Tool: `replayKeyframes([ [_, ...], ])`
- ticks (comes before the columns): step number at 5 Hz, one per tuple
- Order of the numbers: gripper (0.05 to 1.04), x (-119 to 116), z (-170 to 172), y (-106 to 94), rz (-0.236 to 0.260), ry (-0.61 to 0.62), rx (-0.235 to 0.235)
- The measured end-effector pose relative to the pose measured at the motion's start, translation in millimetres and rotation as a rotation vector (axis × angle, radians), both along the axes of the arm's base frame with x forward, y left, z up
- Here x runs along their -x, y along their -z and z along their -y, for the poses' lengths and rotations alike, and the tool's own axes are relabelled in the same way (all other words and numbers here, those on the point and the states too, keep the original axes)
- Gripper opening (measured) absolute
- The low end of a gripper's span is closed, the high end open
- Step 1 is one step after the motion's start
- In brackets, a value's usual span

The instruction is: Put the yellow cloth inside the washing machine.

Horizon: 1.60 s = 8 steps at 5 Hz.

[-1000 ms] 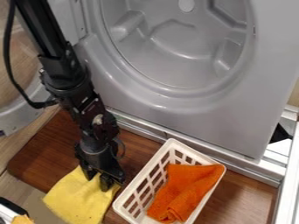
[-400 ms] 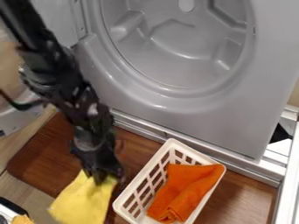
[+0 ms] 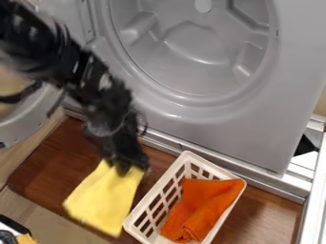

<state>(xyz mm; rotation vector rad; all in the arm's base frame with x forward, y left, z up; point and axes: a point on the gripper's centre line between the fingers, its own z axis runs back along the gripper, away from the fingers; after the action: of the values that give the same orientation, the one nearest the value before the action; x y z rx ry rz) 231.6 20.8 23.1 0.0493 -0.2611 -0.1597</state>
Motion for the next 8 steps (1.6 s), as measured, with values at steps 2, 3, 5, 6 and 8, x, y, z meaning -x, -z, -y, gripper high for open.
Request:
replayKeyframes([
  [2, 0.097, -62, 20, -49.9, 0.140, 0.095, 0.026],
  [3, 0.097, -100, 20, -64.2, 0.186, 0.137, 0.027],
  [5, 0.097, -169, 2, -65.6, 0.252, 0.153, 0.065],
  [6, 0.097, -192, -1, -46.9, 0.261, 0.180, 0.084],
  [8, 0.133, -212, 5, -23.3, 0.211, 0.279, 0.121],
])
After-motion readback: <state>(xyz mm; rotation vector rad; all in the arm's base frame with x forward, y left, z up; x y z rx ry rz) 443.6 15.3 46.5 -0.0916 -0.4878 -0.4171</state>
